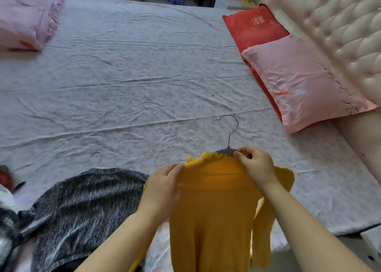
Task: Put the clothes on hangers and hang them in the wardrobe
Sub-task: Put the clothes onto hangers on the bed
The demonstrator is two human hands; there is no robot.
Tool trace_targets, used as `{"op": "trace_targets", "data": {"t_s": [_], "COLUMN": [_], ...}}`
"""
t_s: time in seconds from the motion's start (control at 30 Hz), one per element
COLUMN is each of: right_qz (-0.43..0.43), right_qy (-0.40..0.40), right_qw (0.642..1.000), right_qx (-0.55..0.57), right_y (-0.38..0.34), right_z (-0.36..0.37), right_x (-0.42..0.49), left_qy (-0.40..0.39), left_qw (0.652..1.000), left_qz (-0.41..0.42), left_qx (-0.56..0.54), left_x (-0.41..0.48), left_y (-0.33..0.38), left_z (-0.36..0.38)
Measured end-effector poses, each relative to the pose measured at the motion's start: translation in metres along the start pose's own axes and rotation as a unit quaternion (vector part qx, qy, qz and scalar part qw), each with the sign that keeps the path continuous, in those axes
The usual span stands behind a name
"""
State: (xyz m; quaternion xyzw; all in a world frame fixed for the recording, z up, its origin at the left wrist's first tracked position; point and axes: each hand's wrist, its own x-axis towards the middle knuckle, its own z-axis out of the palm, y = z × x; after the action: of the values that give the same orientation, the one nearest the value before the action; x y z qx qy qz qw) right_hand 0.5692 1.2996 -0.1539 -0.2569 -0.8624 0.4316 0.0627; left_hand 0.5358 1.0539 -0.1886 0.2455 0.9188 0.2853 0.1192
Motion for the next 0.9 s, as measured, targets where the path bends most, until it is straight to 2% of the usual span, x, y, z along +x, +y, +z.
{"op": "trace_targets", "data": {"t_s": [0.1,0.27,0.47,0.6,0.73,0.9], "right_qz": [0.009,0.05,0.063,0.082,0.041,-0.044], "right_qy": [-0.03,-0.127,-0.204,-0.224,-0.233,-0.246], "right_qw": [0.999,0.985,0.967,0.96,0.96,0.954], "right_qx": [-0.007,-0.106,-0.14,-0.147,-0.149,-0.163], "right_y": [0.018,0.051,0.095,0.108,0.093,0.048], "right_z": [0.027,0.076,0.093,0.084,0.078,0.081], "right_x": [0.054,0.11,0.064,0.033,0.017,0.004], "left_qy": [0.011,0.011,-0.034,-0.037,-0.016,0.054], "left_qw": [0.999,0.994,0.989,0.987,0.986,0.984], "left_qz": [-0.043,-0.105,-0.143,-0.153,-0.161,-0.155], "left_qx": [0.0,-0.002,0.016,0.024,0.043,0.068], "left_x": [0.031,0.054,0.035,0.026,0.019,0.0], "left_y": [-0.01,-0.024,-0.029,-0.024,-0.019,-0.012], "left_z": [0.014,0.046,0.077,0.076,0.062,0.022]}}
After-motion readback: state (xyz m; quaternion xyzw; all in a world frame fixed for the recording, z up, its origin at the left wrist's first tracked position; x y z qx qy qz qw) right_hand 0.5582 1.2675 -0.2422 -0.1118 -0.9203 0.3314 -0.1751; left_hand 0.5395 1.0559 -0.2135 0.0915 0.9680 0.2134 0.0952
